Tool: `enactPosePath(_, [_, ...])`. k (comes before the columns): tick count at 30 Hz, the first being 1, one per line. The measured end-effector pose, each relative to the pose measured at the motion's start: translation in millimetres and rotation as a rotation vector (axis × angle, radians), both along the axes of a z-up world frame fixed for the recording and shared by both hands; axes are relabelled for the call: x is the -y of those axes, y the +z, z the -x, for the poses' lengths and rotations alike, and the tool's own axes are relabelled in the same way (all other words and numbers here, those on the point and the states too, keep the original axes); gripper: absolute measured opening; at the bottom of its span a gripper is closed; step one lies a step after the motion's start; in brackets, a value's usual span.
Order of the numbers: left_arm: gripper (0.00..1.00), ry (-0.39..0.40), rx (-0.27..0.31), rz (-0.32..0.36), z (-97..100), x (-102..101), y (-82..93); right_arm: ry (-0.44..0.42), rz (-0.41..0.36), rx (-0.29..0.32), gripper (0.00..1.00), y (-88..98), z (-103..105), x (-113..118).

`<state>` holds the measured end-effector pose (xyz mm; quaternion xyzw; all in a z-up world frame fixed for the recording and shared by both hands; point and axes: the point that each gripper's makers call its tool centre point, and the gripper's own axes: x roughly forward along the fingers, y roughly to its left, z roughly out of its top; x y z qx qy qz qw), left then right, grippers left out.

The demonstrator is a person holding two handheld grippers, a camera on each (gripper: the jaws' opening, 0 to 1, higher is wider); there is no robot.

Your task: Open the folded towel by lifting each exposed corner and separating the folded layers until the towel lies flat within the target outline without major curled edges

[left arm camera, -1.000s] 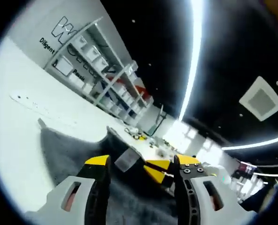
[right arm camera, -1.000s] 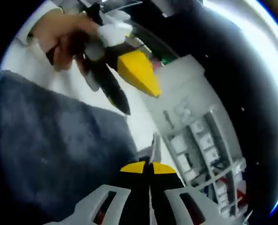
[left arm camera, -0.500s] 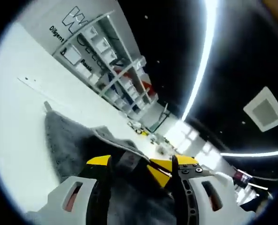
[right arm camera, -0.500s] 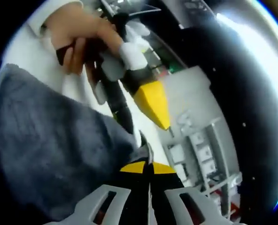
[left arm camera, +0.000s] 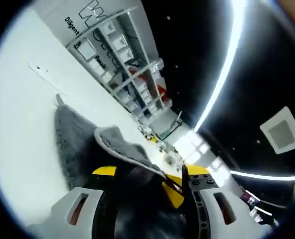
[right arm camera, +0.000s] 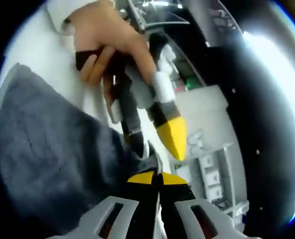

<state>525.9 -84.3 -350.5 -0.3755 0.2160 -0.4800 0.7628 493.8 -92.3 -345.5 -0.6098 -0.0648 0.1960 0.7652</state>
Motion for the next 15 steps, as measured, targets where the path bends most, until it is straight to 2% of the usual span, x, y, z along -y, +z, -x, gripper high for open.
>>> enactPosePath(7, [0.43, -0.004, -0.018, 0.008, 4.7, -1.1, -1.9, 0.045, 0.073, 0.030, 0.00, -4.8, 8.7, -14.4])
enactPosePath(9, [0.36, -0.006, -0.011, 0.007, 6.0, -0.8, -1.0, 0.064, 0.100, 0.033, 0.00, -8.2, 11.4, -18.8])
enactPosePath(12, [0.32, 0.005, 0.009, -0.014, 3.4, -2.3, -1.1, 0.066, 0.107, 0.040, 0.00, -7.4, 11.6, -20.5])
enactPosePath(15, [0.29, -0.009, -0.013, -0.005, 6.8, -1.5, -2.5, 0.069, 0.112, 0.035, 0.00, -9.5, 13.8, -22.4])
